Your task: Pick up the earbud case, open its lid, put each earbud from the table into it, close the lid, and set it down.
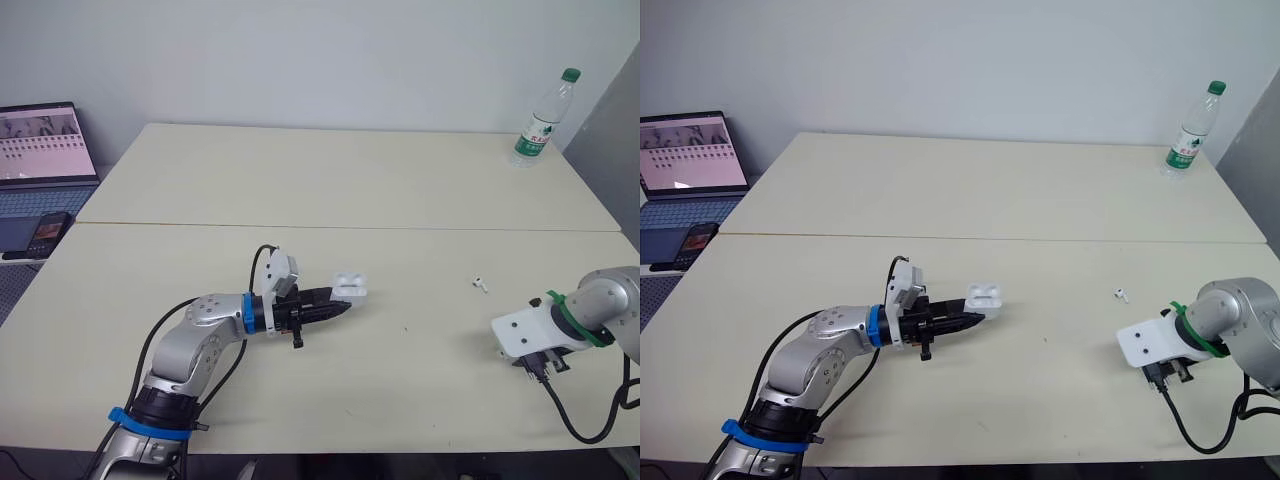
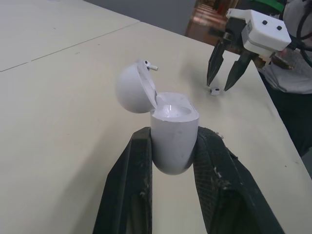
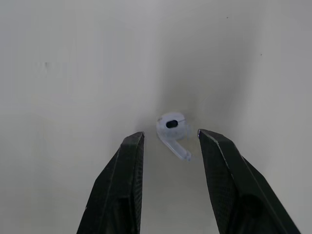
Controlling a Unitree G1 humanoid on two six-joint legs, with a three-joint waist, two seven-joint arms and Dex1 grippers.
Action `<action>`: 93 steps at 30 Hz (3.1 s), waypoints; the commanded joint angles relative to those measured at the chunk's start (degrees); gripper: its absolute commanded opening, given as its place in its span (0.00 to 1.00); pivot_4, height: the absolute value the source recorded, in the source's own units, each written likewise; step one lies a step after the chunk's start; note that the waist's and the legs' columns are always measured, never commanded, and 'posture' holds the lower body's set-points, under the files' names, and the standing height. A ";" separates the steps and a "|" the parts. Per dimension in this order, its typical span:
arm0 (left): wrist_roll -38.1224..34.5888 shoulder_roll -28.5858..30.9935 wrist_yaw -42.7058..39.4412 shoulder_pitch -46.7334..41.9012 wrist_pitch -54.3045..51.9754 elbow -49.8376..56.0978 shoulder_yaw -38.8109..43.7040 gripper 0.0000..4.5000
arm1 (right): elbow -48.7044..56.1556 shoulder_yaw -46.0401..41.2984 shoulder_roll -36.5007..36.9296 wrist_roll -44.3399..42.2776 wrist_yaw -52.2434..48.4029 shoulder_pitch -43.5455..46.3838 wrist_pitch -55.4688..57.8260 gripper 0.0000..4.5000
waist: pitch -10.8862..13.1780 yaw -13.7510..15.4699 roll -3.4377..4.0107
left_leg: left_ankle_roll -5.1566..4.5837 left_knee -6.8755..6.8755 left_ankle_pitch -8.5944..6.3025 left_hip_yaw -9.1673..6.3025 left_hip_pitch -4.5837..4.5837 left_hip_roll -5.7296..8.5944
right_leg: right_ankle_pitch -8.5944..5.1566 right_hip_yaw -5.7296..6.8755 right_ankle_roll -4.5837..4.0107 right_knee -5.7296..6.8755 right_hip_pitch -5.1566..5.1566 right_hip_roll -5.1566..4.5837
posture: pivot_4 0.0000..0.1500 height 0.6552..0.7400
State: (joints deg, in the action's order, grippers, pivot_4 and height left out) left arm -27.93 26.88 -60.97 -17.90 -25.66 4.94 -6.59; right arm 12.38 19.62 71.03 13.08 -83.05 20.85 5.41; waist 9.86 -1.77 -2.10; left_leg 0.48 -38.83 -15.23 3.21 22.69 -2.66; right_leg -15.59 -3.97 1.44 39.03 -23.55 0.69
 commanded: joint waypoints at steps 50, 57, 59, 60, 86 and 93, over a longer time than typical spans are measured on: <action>-3.23 0.38 3.38 0.03 -5.02 7.17 1.25 0.18 | 2.94 8.90 -2.00 6.84 -9.45 5.55 4.66 0.40 | 0.01 0.06 0.02 | 0.00 -0.01 0.00 -0.02 0.01 0.01 | 0.01 0.01 -0.03 0.02 -0.01 -0.08 | 1.00 0.95; -2.64 0.73 2.31 1.01 -2.85 5.53 1.18 0.18 | 1.87 9.65 -2.79 7.43 -9.45 6.27 4.71 0.40 | 0.01 0.04 0.02 | 0.00 -0.02 0.00 -0.01 0.00 0.00 | 0.01 0.02 -0.03 0.02 -0.01 -0.08 | 1.00 0.95; -2.51 0.74 2.22 1.28 -2.40 5.34 1.15 0.18 | 1.75 9.70 -2.89 7.38 -9.45 6.21 4.82 0.40 | 0.01 0.04 0.02 | 0.00 -0.02 0.00 -0.01 0.00 0.00 | 0.01 0.02 -0.03 0.02 0.00 -0.08 | 1.00 0.95; -2.42 0.72 2.19 1.45 -2.14 5.22 1.10 0.18 | 1.72 9.70 -2.95 7.37 -9.45 6.17 4.87 0.40 | 0.01 0.04 0.02 | 0.00 -0.02 0.00 -0.01 -0.01 0.00 | 0.01 0.02 -0.03 0.02 0.00 -0.08 | 1.00 0.95; 0.65 -7.60 11.30 -2.75 6.77 -1.51 3.62 0.18 | 12.13 -16.26 -29.46 -20.16 15.33 4.42 28.26 0.09 | 0.01 0.39 0.01 | 0.01 -0.10 0.00 -0.29 0.15 0.13 | 0.08 0.02 -0.05 0.00 0.06 0.00 | 1.00 0.95; 7.43 -14.29 15.60 -6.23 16.98 -9.06 1.08 0.18 | 12.14 -22.95 -45.01 -27.59 32.85 4.60 33.19 0.09 | 0.01 0.24 0.01 | 0.00 -0.08 0.00 -0.28 0.15 0.10 | 0.12 -0.01 -0.01 0.02 0.05 0.04 | 1.00 0.95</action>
State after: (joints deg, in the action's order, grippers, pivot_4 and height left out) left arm -21.83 14.07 -46.62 -22.46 -11.91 -4.30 -4.73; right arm 22.72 -0.24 28.09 -11.24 -54.67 24.15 36.82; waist 9.87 -1.53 -2.08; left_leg 0.49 -38.91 -15.23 2.92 22.84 -2.57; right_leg -15.47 -3.98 1.43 39.04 -23.50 0.75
